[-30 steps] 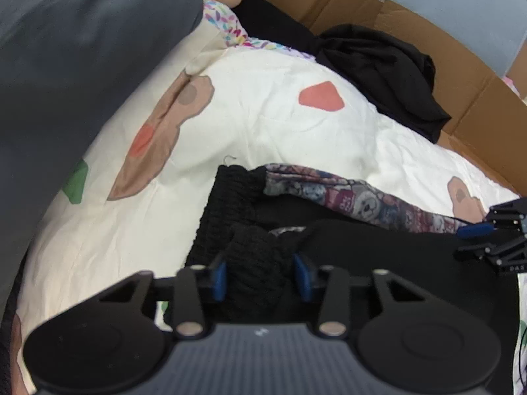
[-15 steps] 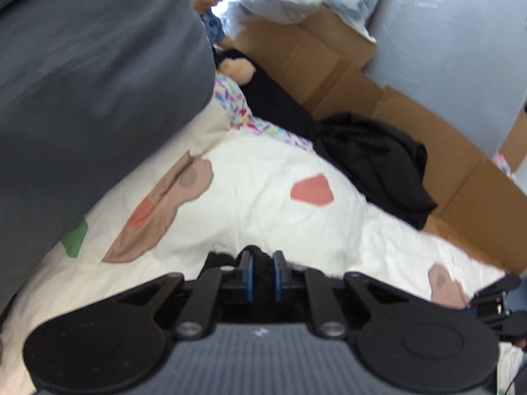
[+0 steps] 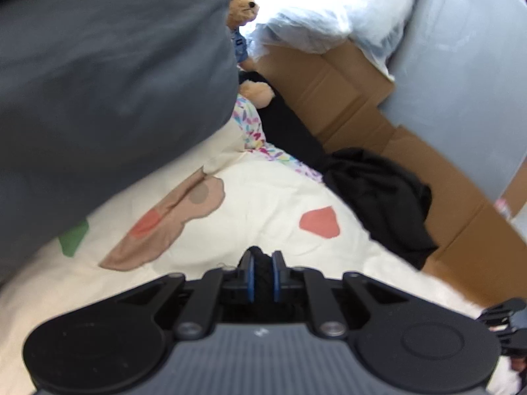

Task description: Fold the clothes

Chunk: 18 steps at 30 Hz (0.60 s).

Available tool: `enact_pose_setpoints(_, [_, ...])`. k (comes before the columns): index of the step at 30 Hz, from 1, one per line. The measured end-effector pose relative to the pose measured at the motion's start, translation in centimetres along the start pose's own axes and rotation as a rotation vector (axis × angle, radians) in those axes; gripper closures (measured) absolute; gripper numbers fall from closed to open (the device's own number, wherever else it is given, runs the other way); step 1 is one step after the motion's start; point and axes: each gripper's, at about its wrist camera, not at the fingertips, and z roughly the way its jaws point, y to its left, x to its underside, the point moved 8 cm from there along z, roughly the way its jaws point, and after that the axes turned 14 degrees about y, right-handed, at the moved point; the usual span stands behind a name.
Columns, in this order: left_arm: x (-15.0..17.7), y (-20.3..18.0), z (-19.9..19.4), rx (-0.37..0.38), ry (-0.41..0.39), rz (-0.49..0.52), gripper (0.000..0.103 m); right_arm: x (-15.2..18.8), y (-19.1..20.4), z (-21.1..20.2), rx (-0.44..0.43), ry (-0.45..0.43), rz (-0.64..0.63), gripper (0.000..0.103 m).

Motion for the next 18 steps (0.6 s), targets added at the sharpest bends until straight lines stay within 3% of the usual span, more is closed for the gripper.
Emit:
enact_pose_setpoints(3, [-0.1, -0.2, 0.7, -0.029, -0.008, 0.014, 0.092, 0.2, -0.6, 0.3, 0.014, 0.0, 0.019, 0.102])
enact_pose_setpoints(5, [0.0, -0.3, 2.3, -0.112, 0.027, 0.037, 0.09, 0.2, -1.0, 0.7, 0.021, 0.004, 0.033, 0.102])
enact_pose_setpoints(7, [0.2, 0.0, 3.1, -0.146, 0.058, 0.02, 0.083, 0.2, -1.2, 1.8, 0.025, 0.033, 0.046, 0.102])
enact_pose_setpoints(11, [0.3, 0.5, 1.9, -0.205, 0.05, 0.032, 0.043, 0.4, -1.7, 2.6, 0.045, 0.073, 0.089, 0.1])
enact_pose_setpoints(15, [0.6, 1.8, -0.2, -0.235, 0.03, 0.017, 0.032, 0.5, -2.3, 1.2, 0.084, 0.056, 0.098, 0.095])
enact_pose_setpoints(18, [1.7, 3.4, -1.9, -0.256, 0.037, -0.014, 0.03, 1.0, -2.6, 1.0, 0.087, 0.065, 0.109, 0.094])
